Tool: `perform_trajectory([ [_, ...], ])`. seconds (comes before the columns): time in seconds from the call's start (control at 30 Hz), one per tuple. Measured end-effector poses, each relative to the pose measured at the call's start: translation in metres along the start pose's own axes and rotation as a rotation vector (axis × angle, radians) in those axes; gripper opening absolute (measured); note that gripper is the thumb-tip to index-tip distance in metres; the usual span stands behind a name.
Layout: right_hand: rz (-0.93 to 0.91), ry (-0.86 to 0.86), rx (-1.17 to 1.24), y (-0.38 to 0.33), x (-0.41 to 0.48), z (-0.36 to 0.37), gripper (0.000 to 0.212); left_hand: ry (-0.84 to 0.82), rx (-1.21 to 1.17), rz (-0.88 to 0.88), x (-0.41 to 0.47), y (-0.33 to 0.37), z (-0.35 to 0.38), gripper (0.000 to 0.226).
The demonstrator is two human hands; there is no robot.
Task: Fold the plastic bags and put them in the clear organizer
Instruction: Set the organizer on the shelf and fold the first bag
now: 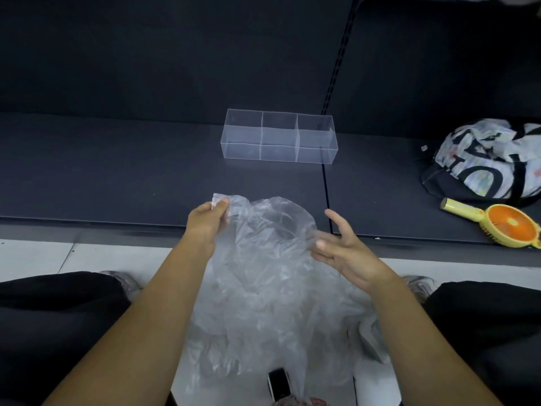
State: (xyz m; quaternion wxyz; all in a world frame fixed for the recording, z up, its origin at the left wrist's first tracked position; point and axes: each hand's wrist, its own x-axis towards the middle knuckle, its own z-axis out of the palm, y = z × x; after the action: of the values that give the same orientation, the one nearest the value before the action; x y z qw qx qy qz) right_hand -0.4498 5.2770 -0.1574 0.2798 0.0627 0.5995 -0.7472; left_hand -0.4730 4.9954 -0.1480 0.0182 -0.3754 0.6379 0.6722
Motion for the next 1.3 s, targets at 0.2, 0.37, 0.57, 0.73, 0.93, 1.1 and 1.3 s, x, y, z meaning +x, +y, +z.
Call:
perform_trajectory([
  [0.2, -0.058, 0.393, -0.094, 0.004, 0.036, 0.016, 0.022, 0.064, 0.036, -0.096, 0.016, -0.014, -0.004, 0.041],
  [0.37, -0.058, 0.489, -0.119, 0.001, 0.059, -0.009, 0.018, 0.132, 0.048, -0.146, 0.030, -0.023, -0.006, 0.046],
  [0.57, -0.015, 0.397, -0.373, -0.024, 0.085, -0.046, 0.033, 0.093, -0.152, -0.235, 0.055, -0.019, -0.003, 0.038],
  [0.73, 0.165, 0.211, -0.659, -0.051, 0.112, -0.068, 0.037, 0.032, -0.128, -0.202, 0.089, -0.006, 0.012, 0.028],
  [0.93, 0.400, -0.098, -0.570, -0.052, 0.130, -0.074, 0.034, 0.079, -0.052, -0.196, 0.134, 0.009, 0.021, 0.025],
  [1.1, 0.288, -0.009, -0.687, -0.051, 0.141, -0.085, 0.043, 0.040, 0.010, -0.157, 0.157, 0.012, 0.025, 0.022],
  [1.3, -0.043, 0.638, -0.531, -0.057, 0.182, -0.101, 0.008, 0.029, -0.034, -0.156, 0.167, 0.025, 0.029, 0.019],
])
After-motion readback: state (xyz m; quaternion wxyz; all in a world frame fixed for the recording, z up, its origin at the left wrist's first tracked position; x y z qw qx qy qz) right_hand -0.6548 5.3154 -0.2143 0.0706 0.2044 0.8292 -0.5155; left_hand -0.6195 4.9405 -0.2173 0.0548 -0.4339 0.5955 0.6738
